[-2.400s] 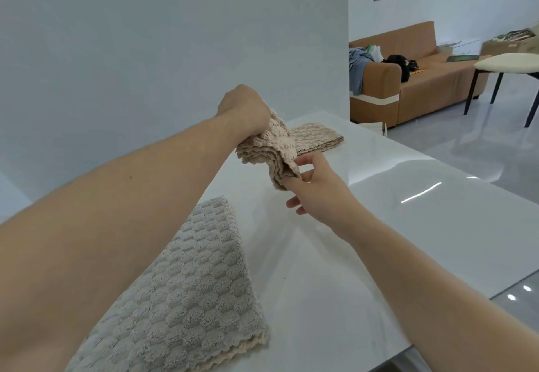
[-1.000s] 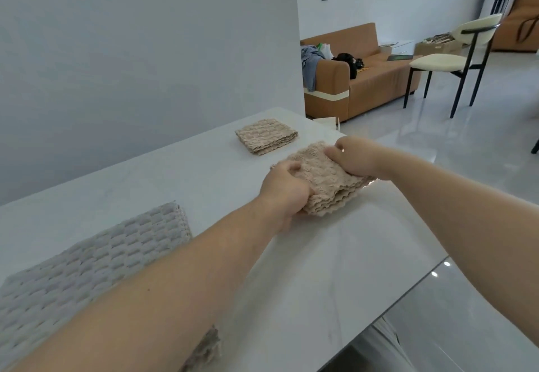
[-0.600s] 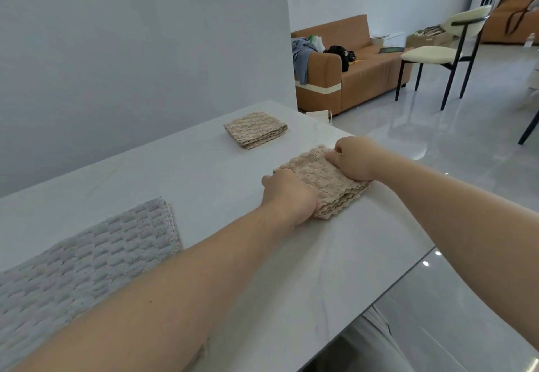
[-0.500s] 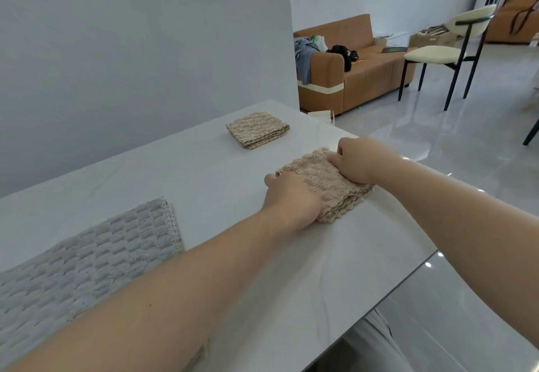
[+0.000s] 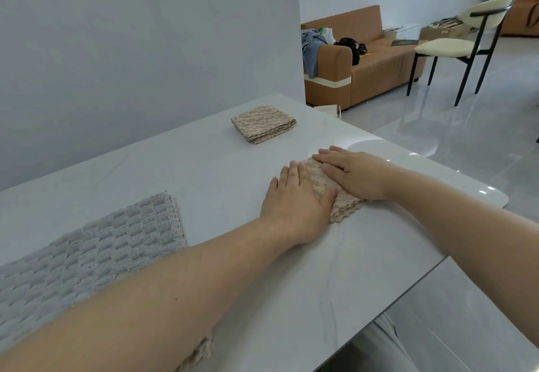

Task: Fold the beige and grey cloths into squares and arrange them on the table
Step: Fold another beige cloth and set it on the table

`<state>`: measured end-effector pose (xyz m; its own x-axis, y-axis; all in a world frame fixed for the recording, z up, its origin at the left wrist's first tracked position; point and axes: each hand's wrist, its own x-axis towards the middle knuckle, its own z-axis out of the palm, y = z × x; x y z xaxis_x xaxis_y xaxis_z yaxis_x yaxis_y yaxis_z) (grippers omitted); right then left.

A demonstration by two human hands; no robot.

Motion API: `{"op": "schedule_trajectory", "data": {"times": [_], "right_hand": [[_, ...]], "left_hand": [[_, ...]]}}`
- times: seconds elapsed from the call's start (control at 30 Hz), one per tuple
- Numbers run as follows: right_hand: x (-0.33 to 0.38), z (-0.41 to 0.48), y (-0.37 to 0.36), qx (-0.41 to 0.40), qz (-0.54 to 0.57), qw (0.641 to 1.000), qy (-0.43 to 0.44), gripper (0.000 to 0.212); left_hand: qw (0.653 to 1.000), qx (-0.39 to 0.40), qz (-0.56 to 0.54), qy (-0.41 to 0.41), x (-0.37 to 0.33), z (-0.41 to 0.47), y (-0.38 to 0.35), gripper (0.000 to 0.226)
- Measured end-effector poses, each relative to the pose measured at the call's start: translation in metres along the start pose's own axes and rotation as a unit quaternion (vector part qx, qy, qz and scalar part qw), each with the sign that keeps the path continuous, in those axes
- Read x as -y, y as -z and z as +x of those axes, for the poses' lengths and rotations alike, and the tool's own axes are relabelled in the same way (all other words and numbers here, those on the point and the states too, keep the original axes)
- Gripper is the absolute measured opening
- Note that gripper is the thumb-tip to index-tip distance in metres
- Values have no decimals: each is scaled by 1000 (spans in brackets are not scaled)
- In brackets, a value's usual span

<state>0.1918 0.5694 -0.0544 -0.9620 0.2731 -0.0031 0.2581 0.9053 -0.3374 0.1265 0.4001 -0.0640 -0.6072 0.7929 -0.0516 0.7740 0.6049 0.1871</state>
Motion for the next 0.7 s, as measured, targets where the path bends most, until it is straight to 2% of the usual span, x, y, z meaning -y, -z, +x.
{"op": "schedule_trajectory", "data": {"times": [0.17,0.33,0.5,0.6,0.7], "right_hand": [[-6,4,-3,31,-25,999,-26,58],[12,6,9,59,-154,985,-45,59],[64,2,19,-11,-105,994,28,52],[104,7,14,-11,-79,994,80,44],[146,16,5,-2,-55,991,123,42]], "left_hand": [[1000,7,11,9,9,-3,0,94],[999,42,-19,-3,17,-8,13,98],[998,49,-25,-36,37,-47,43,84],[999,29,-19,-42,63,-80,60,75],[1000,-16,-15,-9,100,-108,73,70]]}}
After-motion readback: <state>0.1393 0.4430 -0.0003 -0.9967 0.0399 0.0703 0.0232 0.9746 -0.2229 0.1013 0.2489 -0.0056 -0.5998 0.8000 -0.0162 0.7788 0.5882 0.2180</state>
